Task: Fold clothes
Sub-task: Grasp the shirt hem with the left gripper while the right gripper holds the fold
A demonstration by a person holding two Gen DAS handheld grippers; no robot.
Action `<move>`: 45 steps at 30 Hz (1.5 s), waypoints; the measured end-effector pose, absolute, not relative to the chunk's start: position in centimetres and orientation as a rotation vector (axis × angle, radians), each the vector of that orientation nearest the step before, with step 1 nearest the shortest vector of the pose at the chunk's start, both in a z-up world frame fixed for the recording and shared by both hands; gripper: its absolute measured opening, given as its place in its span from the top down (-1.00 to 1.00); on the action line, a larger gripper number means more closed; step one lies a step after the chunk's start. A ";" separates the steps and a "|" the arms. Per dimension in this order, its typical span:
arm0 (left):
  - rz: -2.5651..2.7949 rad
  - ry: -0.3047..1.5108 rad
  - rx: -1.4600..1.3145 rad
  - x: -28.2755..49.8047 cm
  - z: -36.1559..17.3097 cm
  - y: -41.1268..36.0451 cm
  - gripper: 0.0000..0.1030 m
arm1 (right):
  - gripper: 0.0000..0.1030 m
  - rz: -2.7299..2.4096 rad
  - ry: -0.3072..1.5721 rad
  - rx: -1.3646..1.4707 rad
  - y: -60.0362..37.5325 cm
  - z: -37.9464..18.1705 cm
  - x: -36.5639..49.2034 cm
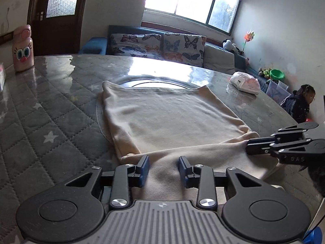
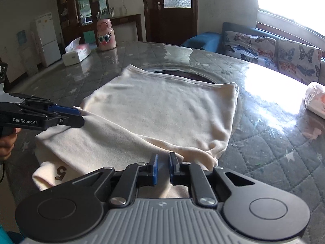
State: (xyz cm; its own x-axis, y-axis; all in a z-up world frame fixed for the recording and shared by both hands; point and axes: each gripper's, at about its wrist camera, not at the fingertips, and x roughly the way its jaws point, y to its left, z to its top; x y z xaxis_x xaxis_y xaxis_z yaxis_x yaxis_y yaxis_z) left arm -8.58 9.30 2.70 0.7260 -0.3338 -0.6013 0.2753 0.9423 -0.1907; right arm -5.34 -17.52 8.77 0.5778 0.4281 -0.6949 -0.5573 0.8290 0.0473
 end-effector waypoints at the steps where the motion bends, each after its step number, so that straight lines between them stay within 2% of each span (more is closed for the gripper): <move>1: -0.333 0.678 -0.084 -8.7 2.6 9.4 0.33 | 0.77 0.583 0.757 -0.188 -17.6 9.1 -5.6; 4: -0.341 0.660 -0.047 -9.5 3.0 9.0 0.32 | 0.63 0.619 0.744 -0.228 -17.4 9.7 -7.0; 21: -0.462 0.624 0.159 -15.1 3.7 7.3 0.23 | 0.50 0.650 0.743 -0.291 -17.5 8.7 -9.6; 23: -0.497 0.611 0.206 -16.1 3.8 6.9 0.21 | 0.44 0.656 0.736 -0.289 -17.5 9.2 -9.9; 25: -0.526 0.598 0.256 -16.9 3.7 6.5 0.12 | 0.40 0.660 0.727 -0.308 -17.8 9.7 -10.4; 38: -0.616 0.524 0.462 -18.1 1.7 3.8 0.12 | 0.04 0.708 0.712 -0.541 -19.1 9.9 -14.5; 39: -0.616 0.518 0.465 -18.0 1.7 3.8 0.15 | 0.01 0.717 0.707 -0.563 -19.0 9.8 -14.8; 41: -0.617 0.517 0.451 -17.7 1.7 3.8 0.37 | -0.03 0.735 0.693 -0.605 -18.6 9.4 -15.4; 43: -0.617 0.519 0.430 -17.3 1.8 3.8 0.67 | -0.04 0.749 0.665 -0.642 -18.1 9.0 -15.9; 45: -0.615 0.515 0.402 -16.9 2.1 4.0 0.76 | -0.07 0.764 0.624 -0.672 -17.6 8.9 -16.1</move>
